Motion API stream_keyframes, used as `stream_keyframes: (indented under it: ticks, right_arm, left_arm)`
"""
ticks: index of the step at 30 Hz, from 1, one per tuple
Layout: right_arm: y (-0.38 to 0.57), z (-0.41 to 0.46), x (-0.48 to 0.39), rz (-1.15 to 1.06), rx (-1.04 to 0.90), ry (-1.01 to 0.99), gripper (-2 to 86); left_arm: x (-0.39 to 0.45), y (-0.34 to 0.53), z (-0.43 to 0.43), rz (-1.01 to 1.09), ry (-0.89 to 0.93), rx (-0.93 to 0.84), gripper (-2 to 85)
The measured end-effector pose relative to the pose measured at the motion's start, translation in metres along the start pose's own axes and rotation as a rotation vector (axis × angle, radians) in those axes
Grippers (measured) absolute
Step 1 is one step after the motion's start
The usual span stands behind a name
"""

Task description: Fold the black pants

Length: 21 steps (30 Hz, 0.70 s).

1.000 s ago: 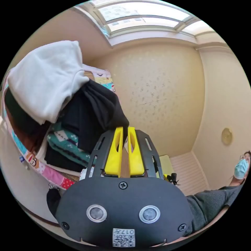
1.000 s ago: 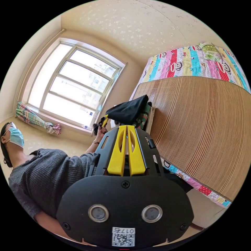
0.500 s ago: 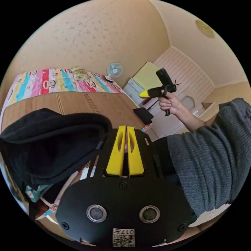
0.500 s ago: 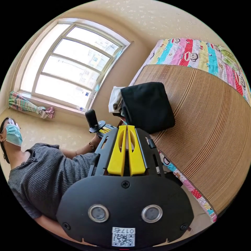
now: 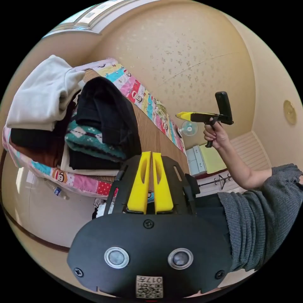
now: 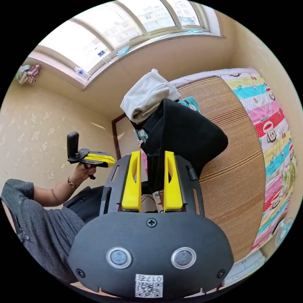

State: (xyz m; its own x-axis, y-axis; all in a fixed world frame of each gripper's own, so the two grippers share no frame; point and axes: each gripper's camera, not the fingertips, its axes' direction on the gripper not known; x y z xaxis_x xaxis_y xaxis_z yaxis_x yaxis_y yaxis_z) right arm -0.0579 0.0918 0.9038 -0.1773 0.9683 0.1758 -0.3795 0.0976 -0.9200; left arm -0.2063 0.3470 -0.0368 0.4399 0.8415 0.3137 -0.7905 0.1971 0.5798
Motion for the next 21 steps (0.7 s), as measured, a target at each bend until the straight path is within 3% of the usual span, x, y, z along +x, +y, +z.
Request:
stream_keyframes:
  ticks: [6, 12, 16, 19, 21]
  right_arm:
    - [-0.192, 0.096, -0.050, -0.238, -0.184, 0.308, 13.3]
    - [-0.276, 0.244, -0.050, -0.331, -0.469, 0.641, 12.9]
    - [-0.274, 0.292, -0.033, -0.317, -0.559, 0.601, 6.8]
    - [-0.264, 0.270, -0.026, -0.231, -0.439, 0.444, 5.2]
    - [-0.240, 0.223, -0.006, -0.108, -0.292, 0.214, 4.8]
  left_arm:
    - [-0.026, 0.042, -0.022, -0.125, -0.027, 0.117, -0.9]
    - [-0.045, 0.071, -0.006, -0.251, 0.026, 0.135, -0.6]
    - [-0.042, 0.078, -0.004, -0.244, 0.026, 0.145, 0.6]
    - [-0.048, 0.076, -0.003, -0.242, 0.018, 0.135, 4.0]
    - [-0.056, 0.073, -0.003, -0.245, 0.032, 0.134, 5.9]
